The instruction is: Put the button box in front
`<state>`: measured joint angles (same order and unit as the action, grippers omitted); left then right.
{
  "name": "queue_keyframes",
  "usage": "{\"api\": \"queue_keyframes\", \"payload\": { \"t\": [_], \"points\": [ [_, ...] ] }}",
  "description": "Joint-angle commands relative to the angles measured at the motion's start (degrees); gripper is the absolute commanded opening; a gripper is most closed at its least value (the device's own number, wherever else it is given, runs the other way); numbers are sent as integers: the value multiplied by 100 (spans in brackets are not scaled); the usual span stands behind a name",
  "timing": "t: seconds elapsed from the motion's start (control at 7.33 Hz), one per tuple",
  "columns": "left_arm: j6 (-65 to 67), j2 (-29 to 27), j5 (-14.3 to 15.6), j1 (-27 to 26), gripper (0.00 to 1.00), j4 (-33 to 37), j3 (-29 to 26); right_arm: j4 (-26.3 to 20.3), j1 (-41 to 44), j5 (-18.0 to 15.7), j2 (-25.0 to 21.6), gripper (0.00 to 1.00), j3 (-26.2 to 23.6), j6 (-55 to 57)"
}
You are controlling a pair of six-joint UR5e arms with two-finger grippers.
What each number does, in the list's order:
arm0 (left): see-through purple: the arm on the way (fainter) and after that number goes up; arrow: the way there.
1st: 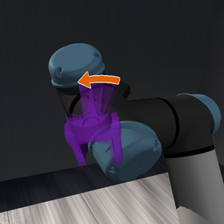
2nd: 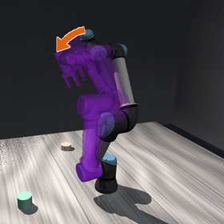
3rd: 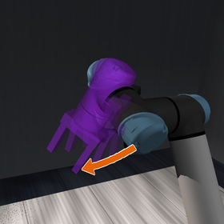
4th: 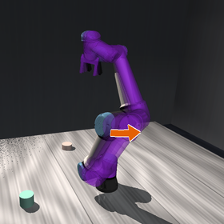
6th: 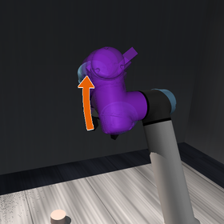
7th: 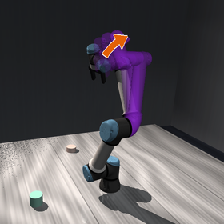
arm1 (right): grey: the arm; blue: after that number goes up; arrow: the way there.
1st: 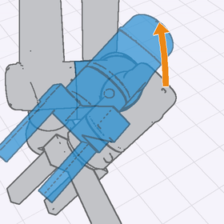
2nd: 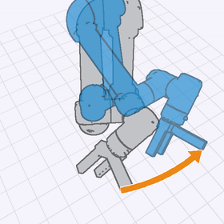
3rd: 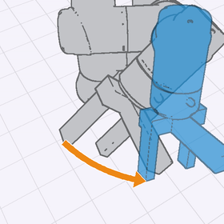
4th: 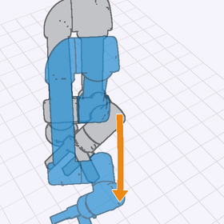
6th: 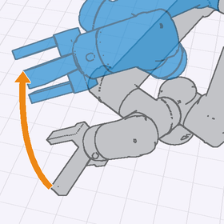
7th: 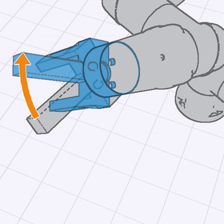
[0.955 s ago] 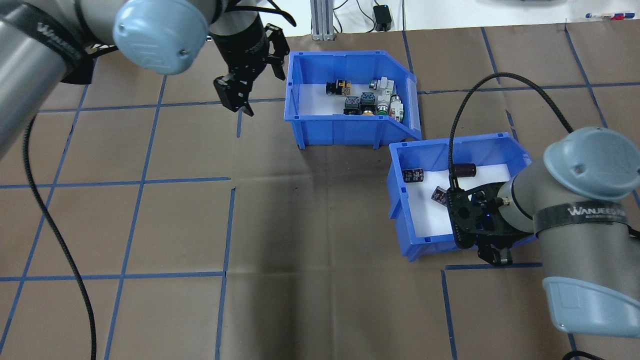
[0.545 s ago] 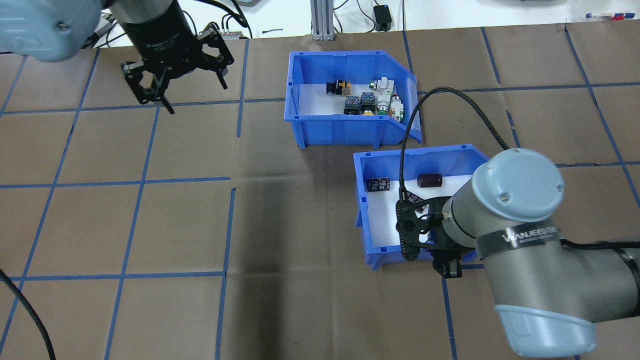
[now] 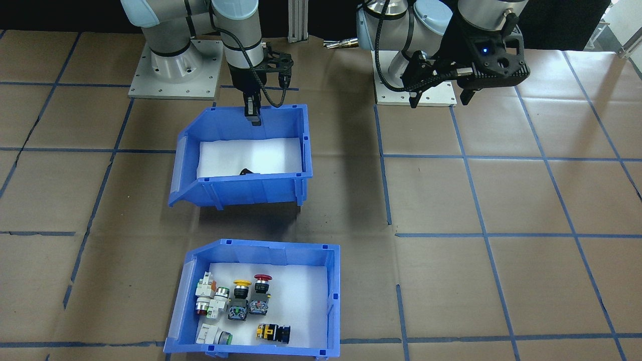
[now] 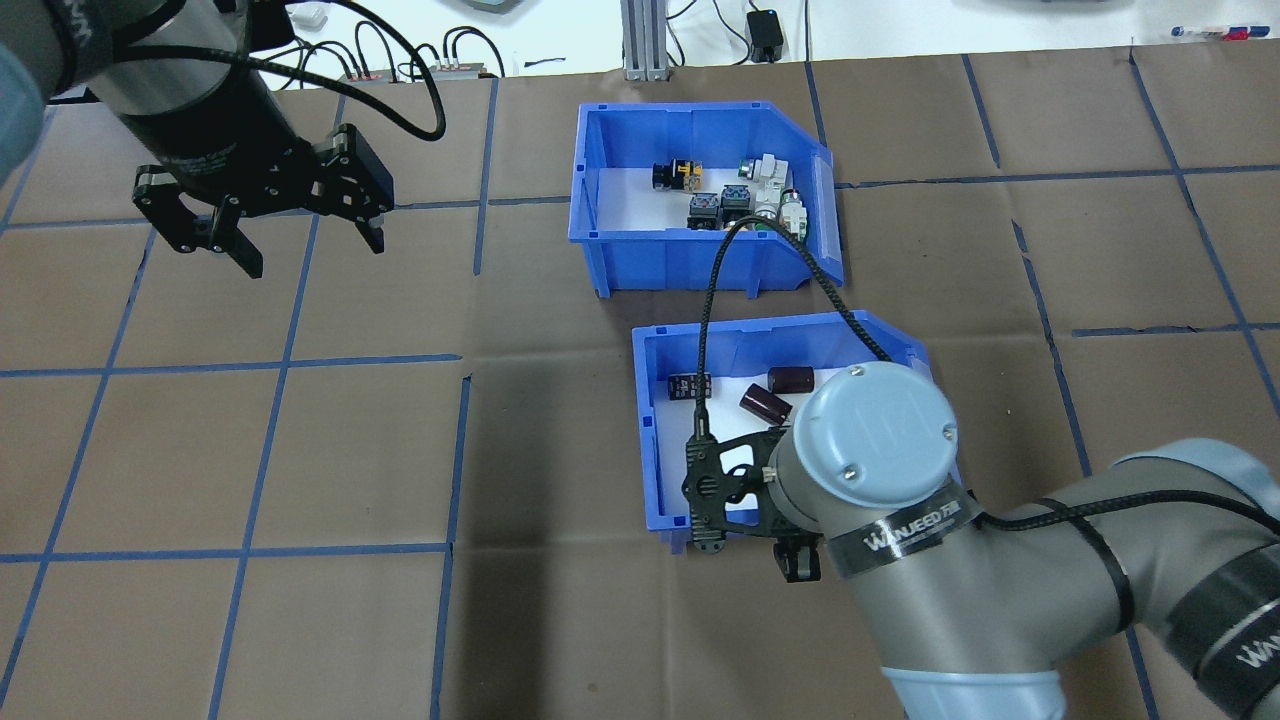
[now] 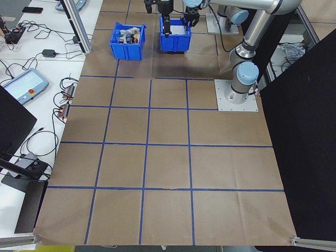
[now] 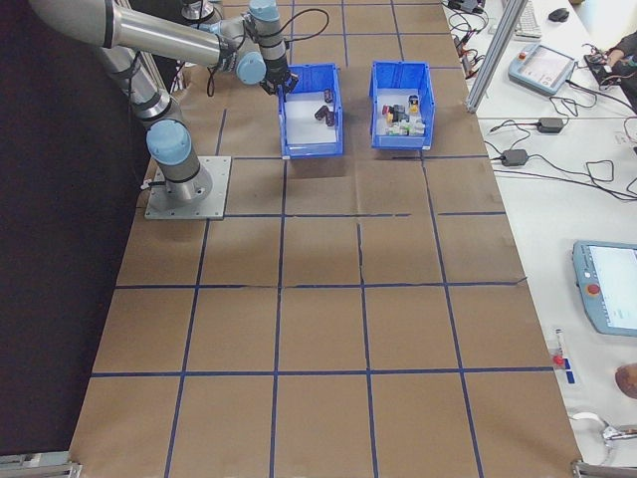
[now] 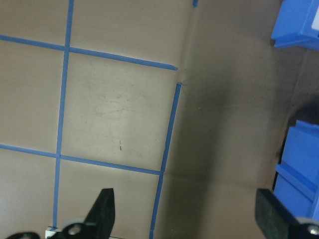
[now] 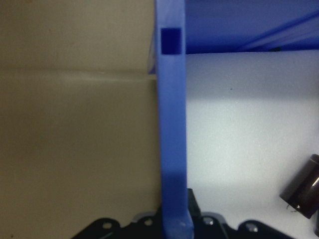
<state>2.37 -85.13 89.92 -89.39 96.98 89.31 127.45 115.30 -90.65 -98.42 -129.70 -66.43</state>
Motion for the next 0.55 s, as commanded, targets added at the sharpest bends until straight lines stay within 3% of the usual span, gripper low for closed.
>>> {"api": "queue_keyframes", "payload": {
  "t": [0.0, 0.41],
  "points": [
    [-772, 85, 8, 9, 100, -13, 78, 245, 369, -40, 313, 3, 146, 411],
    [-826, 120, 8, 26, 100, -22, 60, 281, 432, 4, 429, 3, 173, 866]
  ]
}}
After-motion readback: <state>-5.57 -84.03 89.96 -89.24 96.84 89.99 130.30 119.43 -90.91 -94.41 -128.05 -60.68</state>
